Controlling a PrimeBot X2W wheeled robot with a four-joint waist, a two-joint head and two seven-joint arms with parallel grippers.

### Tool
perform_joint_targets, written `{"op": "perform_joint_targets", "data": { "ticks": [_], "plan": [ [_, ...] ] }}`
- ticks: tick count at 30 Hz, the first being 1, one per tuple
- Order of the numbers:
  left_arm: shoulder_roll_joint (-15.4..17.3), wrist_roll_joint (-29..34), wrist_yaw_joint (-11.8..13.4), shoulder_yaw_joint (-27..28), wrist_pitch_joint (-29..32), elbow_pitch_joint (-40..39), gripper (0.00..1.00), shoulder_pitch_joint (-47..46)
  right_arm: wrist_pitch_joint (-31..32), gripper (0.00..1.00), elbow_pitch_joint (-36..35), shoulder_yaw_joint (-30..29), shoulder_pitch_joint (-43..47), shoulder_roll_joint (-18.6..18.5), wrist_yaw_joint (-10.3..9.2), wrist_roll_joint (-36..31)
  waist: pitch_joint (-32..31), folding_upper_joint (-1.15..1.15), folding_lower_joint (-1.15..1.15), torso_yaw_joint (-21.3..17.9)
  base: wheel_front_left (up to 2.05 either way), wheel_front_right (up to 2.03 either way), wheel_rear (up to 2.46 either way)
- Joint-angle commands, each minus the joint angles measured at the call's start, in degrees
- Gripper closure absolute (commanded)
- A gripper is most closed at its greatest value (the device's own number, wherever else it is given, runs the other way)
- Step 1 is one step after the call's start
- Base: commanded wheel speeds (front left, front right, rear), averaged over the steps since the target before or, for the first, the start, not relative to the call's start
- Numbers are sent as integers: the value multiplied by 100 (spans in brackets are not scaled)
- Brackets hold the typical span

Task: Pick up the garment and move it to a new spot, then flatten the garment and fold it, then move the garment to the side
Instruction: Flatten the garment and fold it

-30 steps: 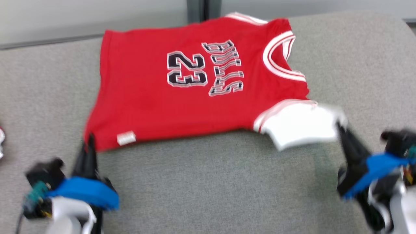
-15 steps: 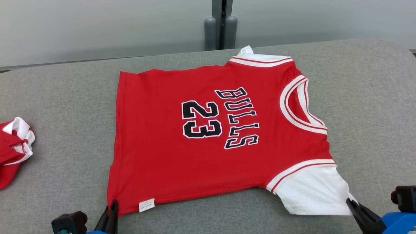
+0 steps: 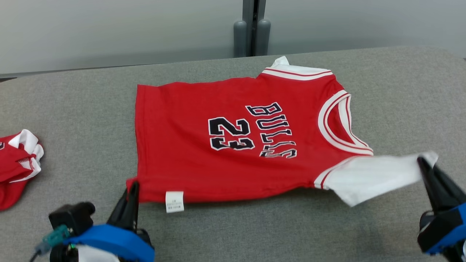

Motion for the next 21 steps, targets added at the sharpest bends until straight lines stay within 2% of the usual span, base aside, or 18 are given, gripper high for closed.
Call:
{"op": "perform_joint_targets", "data": {
  "ticks": [1,5,6,9,13,17,21],
  "plan": [
    [47,-39,-155,59,-39,-32,100,-564,-363,100,-4,68,-537,-212,1,-155,11,0,0,-12,0,0,0],
    [305,71,-391,83,214,63,100,-1792,-958,100,189,337,-1665,-761,1,-296,56,0,0,-56,0,0,0],
    [305,71,-391,83,214,63,100,-1792,-958,100,189,337,-1665,-761,1,-296,56,0,0,-56,0,0,0],
    [454,87,-488,97,508,101,100,-2706,-1133,100,389,561,-2462,-1154,1,-295,138,0,0,-107,0,0,0],
    [672,59,-580,83,1028,17,100,-3558,-1064,100,543,846,-3264,-1639,1,-179,378,0,0,-156,0,0,0],
    [1002,161,-604,114,1527,-52,100,-4248,-1042,100,848,1163,-4028,-2030,1,24,955,0,0,-229,0,0,0],
    [1240,257,-572,244,1773,190,100,-4947,-1401,100,1625,1608,-4993,-2151,1,302,1746,0,0,-342,0,0,0]
  ]
}}
